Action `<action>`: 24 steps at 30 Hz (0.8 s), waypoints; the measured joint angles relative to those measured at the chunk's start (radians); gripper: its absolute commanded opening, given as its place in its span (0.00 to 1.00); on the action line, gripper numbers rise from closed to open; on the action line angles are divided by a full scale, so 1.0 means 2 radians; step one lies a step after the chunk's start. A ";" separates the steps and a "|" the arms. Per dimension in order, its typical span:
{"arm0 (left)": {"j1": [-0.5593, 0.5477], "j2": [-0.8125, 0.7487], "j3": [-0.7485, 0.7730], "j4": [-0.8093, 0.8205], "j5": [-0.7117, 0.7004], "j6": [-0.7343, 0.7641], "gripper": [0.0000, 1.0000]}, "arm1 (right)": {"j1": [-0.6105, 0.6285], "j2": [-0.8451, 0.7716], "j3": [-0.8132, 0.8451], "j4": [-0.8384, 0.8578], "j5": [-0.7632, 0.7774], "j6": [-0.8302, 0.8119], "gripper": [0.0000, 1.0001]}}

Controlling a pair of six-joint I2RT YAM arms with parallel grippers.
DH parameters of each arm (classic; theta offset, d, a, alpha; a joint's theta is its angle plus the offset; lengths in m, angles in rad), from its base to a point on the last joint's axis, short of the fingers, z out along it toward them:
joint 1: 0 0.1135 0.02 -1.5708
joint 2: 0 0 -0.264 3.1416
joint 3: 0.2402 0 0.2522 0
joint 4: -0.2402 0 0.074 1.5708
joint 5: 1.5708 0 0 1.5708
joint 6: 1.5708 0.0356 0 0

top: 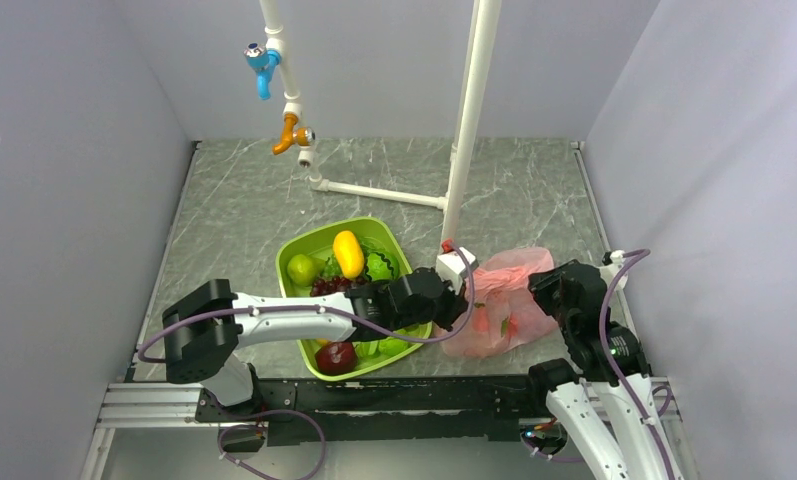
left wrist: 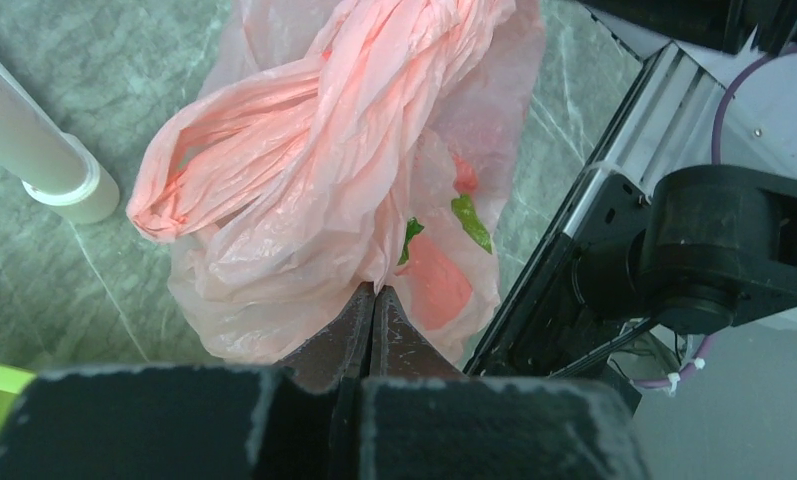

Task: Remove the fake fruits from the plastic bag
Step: Untie the plastic bag at the center of the board.

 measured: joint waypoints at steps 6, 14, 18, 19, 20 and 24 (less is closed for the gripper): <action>0.000 -0.001 -0.018 0.011 0.016 -0.004 0.00 | 0.000 -0.003 -0.020 0.023 0.026 -0.007 0.00; 0.000 -0.002 -0.018 0.011 0.022 -0.004 0.00 | 0.000 0.014 -0.006 0.011 -0.002 -0.052 0.48; 0.000 -0.002 -0.015 0.011 0.023 -0.004 0.00 | 0.000 0.025 0.021 -0.012 -0.048 -0.070 0.60; 0.000 -0.002 -0.014 0.011 0.023 -0.004 0.00 | 0.000 0.023 0.022 -0.015 -0.059 -0.072 0.63; 0.000 -0.002 -0.014 0.011 0.025 -0.004 0.00 | 0.000 0.021 0.021 -0.018 -0.067 -0.073 0.64; 0.000 -0.002 -0.011 0.011 0.031 -0.004 0.00 | 0.000 0.015 0.013 -0.015 -0.092 -0.071 0.54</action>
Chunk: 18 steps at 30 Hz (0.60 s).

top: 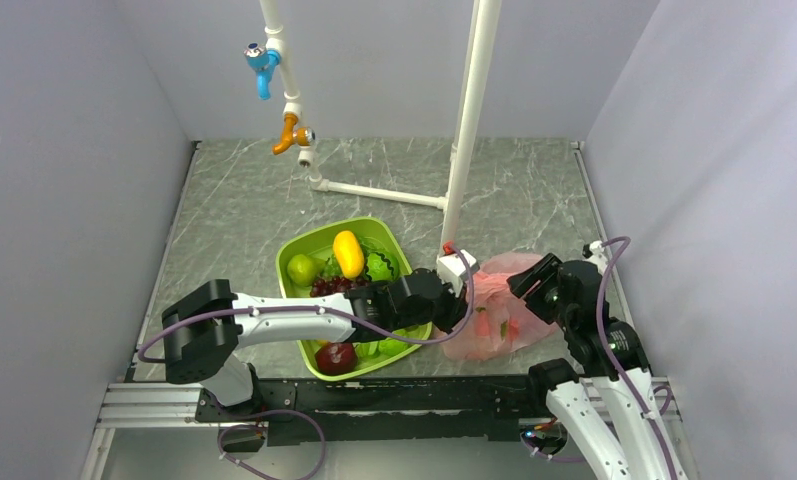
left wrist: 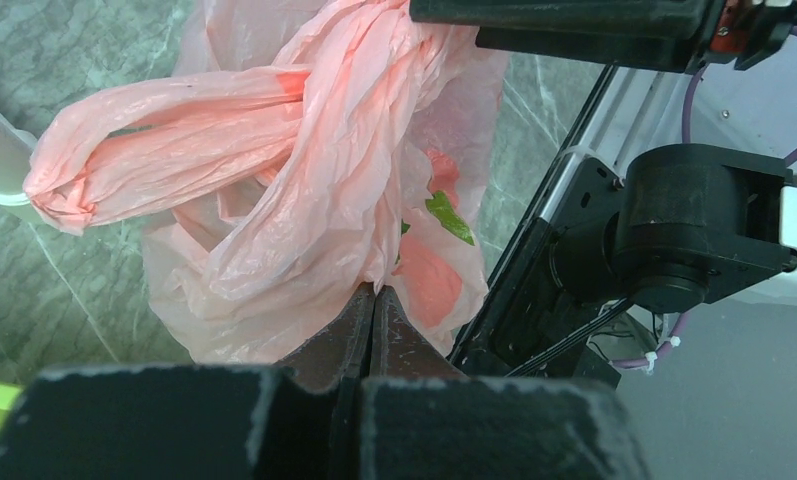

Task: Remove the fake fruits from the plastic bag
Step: Untie the plastic bag at the center of the board.

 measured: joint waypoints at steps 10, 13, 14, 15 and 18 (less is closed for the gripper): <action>0.000 -0.004 -0.004 0.000 0.000 -0.001 0.00 | 0.000 0.011 -0.033 0.025 0.040 0.021 0.28; 0.000 -0.006 -0.004 0.000 0.000 -0.001 0.00 | 0.000 0.003 -0.049 0.039 0.063 0.020 0.08; 0.000 -0.007 -0.004 0.001 0.000 -0.001 0.00 | 0.000 0.001 -0.052 0.043 0.068 0.019 0.03; 0.000 -0.009 -0.007 0.002 0.000 -0.003 0.00 | 0.000 -0.001 -0.053 0.046 0.074 0.018 0.00; 0.000 -0.013 -0.017 0.002 0.000 -0.005 0.09 | 0.000 0.000 -0.051 0.052 0.081 0.007 0.00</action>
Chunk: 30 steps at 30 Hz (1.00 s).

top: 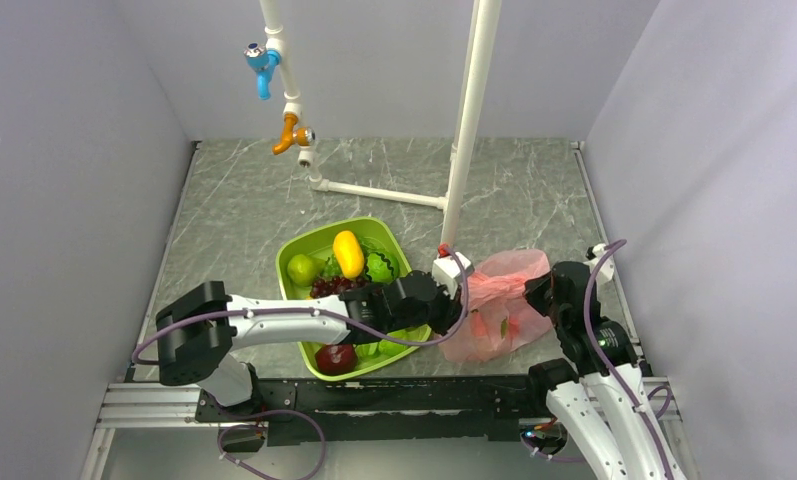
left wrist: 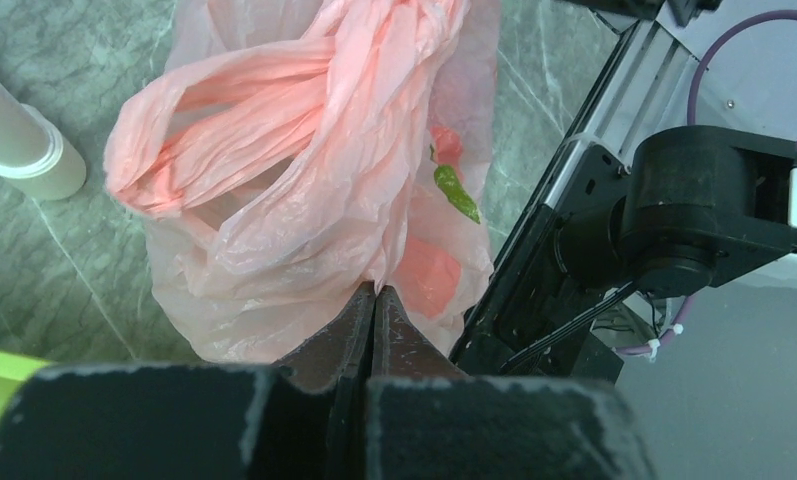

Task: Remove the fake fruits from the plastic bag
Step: Untie the plastic bag at the center of the board.

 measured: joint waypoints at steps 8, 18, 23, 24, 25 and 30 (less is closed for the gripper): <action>0.000 -0.022 0.021 -0.057 -0.001 0.050 0.57 | 0.000 0.003 0.037 0.010 -0.037 -0.083 0.00; 0.000 0.020 0.183 -0.103 0.017 0.133 0.63 | 0.000 -0.031 0.038 0.011 -0.100 -0.111 0.00; 0.000 0.083 0.225 -0.125 0.041 0.185 0.58 | 0.000 -0.033 0.038 0.011 -0.103 -0.111 0.00; 0.000 0.091 0.225 -0.131 0.043 0.191 0.54 | 0.000 -0.033 0.038 0.010 -0.103 -0.112 0.00; 0.000 0.098 0.225 -0.138 0.043 0.196 0.48 | 0.000 -0.032 0.039 0.010 -0.105 -0.112 0.00; 0.004 0.120 0.228 -0.156 0.031 0.205 0.28 | 0.000 -0.032 0.040 0.009 -0.108 -0.116 0.00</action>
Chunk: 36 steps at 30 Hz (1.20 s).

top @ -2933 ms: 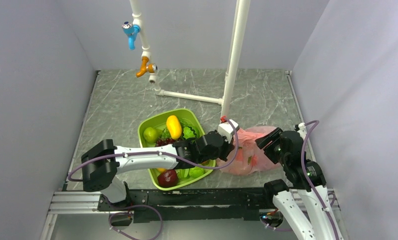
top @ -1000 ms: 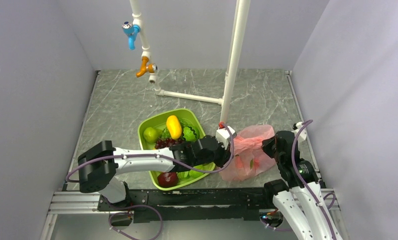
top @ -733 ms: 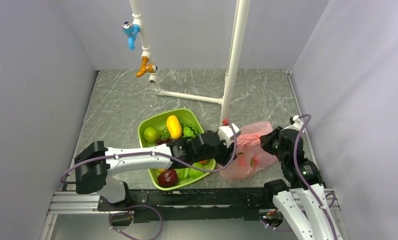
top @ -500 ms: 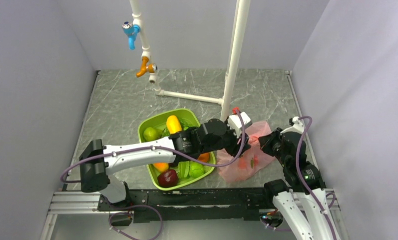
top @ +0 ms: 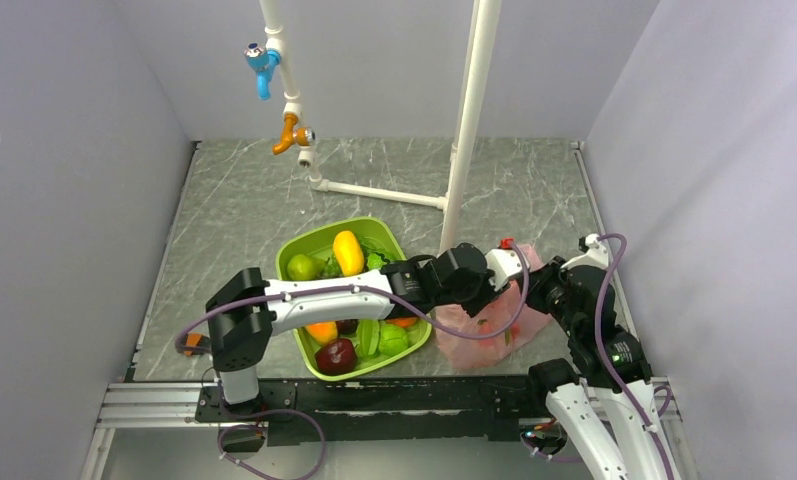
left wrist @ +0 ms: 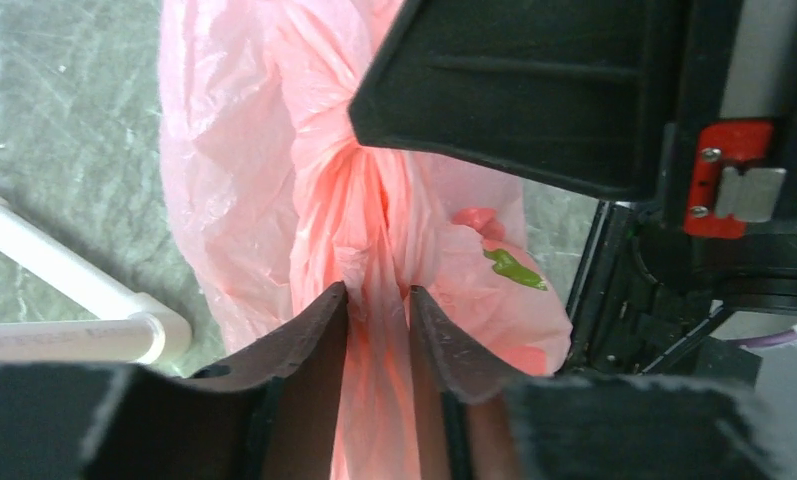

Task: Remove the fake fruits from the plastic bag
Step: Untie the plastic bag at the center of the board.

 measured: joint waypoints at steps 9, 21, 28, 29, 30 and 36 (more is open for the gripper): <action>0.006 -0.007 -0.002 0.009 -0.018 -0.024 0.00 | 0.000 0.007 0.002 -0.001 0.021 0.007 0.00; 0.006 -0.180 -0.229 0.171 -0.103 -0.129 0.00 | -0.002 0.144 0.085 -0.098 0.239 0.115 0.00; 0.006 -0.181 -0.256 0.225 -0.105 -0.172 0.00 | -0.026 0.172 0.104 -0.114 0.286 0.094 0.20; 0.007 -0.181 -0.256 0.233 -0.104 -0.175 0.00 | -0.030 0.170 0.104 -0.113 0.282 0.080 0.26; 0.007 -0.181 -0.256 0.237 -0.103 -0.176 0.00 | -0.031 0.167 0.104 -0.112 0.276 0.069 0.34; 0.013 -0.181 -0.259 0.257 -0.098 -0.184 0.00 | -0.035 0.129 0.146 -0.112 0.133 -0.043 0.76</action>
